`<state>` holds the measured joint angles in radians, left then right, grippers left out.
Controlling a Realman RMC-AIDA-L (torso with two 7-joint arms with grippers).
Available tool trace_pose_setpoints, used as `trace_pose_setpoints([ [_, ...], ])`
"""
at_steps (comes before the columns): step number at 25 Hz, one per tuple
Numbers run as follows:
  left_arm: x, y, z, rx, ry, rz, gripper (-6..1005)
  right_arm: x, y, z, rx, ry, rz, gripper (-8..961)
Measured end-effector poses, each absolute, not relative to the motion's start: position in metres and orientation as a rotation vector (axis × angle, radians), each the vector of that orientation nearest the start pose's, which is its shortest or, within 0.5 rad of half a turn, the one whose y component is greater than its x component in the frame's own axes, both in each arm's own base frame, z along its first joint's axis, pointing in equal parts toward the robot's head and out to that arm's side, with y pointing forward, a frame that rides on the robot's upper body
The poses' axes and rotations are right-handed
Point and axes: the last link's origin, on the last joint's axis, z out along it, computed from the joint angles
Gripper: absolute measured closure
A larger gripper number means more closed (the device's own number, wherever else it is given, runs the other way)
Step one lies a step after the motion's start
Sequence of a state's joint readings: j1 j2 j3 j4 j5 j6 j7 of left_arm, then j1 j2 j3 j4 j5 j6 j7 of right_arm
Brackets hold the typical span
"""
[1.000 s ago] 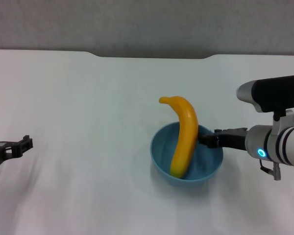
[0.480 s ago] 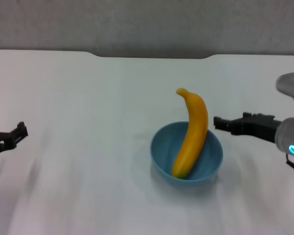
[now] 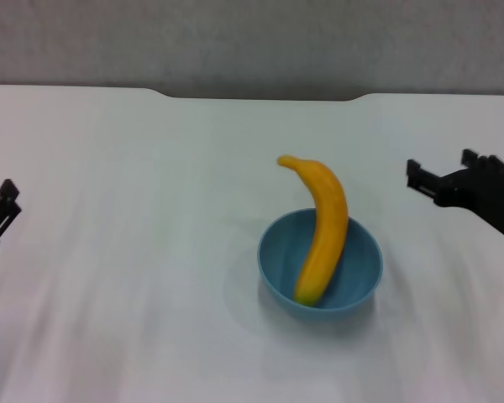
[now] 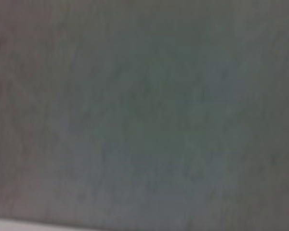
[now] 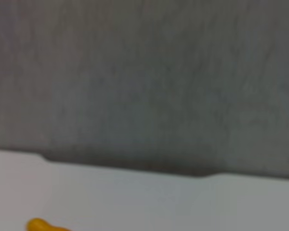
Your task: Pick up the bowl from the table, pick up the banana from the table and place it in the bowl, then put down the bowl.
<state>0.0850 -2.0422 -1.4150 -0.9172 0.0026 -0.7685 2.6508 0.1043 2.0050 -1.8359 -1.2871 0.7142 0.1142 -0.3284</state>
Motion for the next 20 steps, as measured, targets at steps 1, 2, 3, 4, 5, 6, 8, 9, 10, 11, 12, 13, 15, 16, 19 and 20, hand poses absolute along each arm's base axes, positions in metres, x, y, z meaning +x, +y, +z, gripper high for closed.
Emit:
trace_pose_setpoints([
  [1,-0.332,0.276,0.030,-1.553,-0.712,-0.829,104,0.258,0.345,-0.005,-1.835,0.789,0.420,57],
  [2,-0.335,0.273,0.029,-1.551,-0.682,-0.850,105,0.258,0.345,-0.005,-1.835,0.789,0.420,57],
  [3,-0.336,0.272,0.028,-1.550,-0.659,-0.864,105,0.258,0.343,-0.006,-1.811,0.756,0.446,58],
  [4,-0.338,0.271,0.028,-1.548,-0.629,-0.874,105,0.259,0.342,-0.008,-1.797,0.734,0.462,58],
  [5,-0.339,0.270,0.027,-1.550,-0.605,-0.874,105,0.259,0.339,-0.009,-1.779,0.702,0.484,59],
  [6,-0.340,0.269,0.025,-1.554,-0.589,-0.872,105,0.258,0.337,-0.010,-1.754,0.664,0.511,59],
  [8,-0.340,0.270,0.022,-1.563,-0.553,-0.868,106,0.261,0.328,-0.013,-1.706,0.576,0.558,59],
  [9,-0.340,0.270,0.021,-1.565,-0.537,-0.865,106,0.263,0.324,-0.013,-1.677,0.528,0.580,59],
  [10,-0.339,0.272,0.019,-1.570,-0.518,-0.859,106,0.265,0.318,-0.013,-1.645,0.461,0.611,59],
  [11,-0.339,0.272,0.019,-1.572,-0.515,-0.856,106,0.267,0.312,-0.015,-1.629,0.408,0.629,59],
  [12,-0.340,0.273,0.018,-1.573,-0.515,-0.852,106,0.267,0.308,-0.014,-1.610,0.359,0.653,59],
  [13,-0.340,0.274,0.018,-1.575,-0.516,-0.849,107,0.268,0.304,-0.014,-1.598,0.318,0.669,59],
  [15,-0.341,0.276,0.016,-1.582,-0.517,-0.845,107,0.268,0.297,-0.014,-1.583,0.255,0.696,59],
  [16,-0.341,0.277,0.016,-1.586,-0.518,-0.843,107,0.268,0.296,-0.014,-1.581,0.240,0.701,59],
  [19,-0.345,0.278,0.013,-1.600,-0.531,-0.820,108,0.275,0.292,-0.019,-1.600,0.247,0.684,59],
  [20,-0.347,0.278,0.012,-1.601,-0.537,-0.810,108,0.278,0.291,-0.020,-1.606,0.255,0.680,59],
])
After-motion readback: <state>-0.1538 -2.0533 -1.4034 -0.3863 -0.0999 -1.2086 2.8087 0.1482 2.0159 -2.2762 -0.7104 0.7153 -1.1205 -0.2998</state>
